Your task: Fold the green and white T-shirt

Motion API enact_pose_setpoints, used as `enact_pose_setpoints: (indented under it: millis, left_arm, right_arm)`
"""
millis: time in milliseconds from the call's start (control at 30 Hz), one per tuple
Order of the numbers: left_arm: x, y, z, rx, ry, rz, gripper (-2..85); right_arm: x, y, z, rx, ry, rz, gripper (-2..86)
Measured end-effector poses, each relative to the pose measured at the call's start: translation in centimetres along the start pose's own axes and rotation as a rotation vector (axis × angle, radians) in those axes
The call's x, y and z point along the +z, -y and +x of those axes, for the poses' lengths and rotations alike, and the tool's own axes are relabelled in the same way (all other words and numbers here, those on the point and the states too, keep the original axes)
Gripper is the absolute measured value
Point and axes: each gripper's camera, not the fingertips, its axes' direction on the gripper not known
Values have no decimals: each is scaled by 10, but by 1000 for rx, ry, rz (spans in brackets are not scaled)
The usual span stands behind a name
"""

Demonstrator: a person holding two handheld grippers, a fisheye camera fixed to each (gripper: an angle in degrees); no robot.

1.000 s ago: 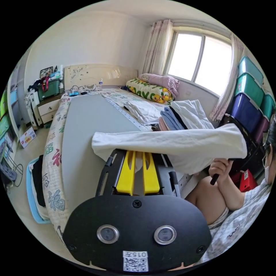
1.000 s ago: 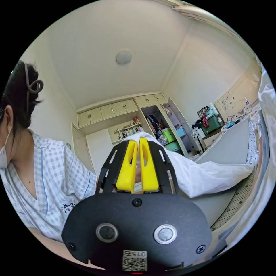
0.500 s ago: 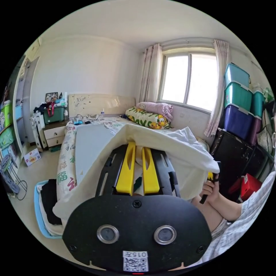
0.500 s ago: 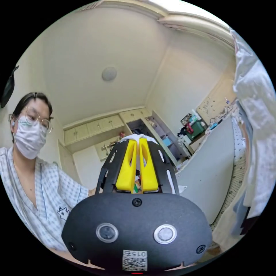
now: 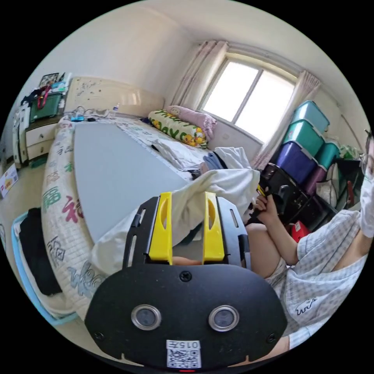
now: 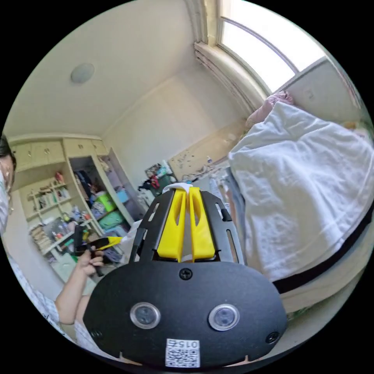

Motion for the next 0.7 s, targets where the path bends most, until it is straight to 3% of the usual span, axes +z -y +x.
enact_pose_setpoints:
  millis: [100, 167, 300, 467, 533, 600, 700]
  left_arm:
    - [-24, -7, -24, -80, 1, 8, 112]
    - [-35, -11, -32, -75, 60, -35, 114]
    - [-51, -23, -51, -97, 253, -187, 132]
    - [-62, -25, -86, -213, 234, -209, 135]
    - [-63, -22, -100, -268, 207, -190, 136]
    - [-60, -15, -114, -328, 122, -142, 128]
    - [-53, -2, -124, -355, 44, -158, 61]
  right_arm:
    - [4, 30, -44, -196, -316, -105, 6]
    - [-1, 46, -68, -294, -398, -121, 9]
    - [-24, 86, -120, -432, -524, -82, 62]
    - [-33, 127, -163, -451, -524, -60, 66]
    - [-25, 141, -171, -455, -522, -91, 21]
    - [4, 153, -170, -543, -404, -281, 3]
    - [34, 176, -141, -550, -466, -541, 3]
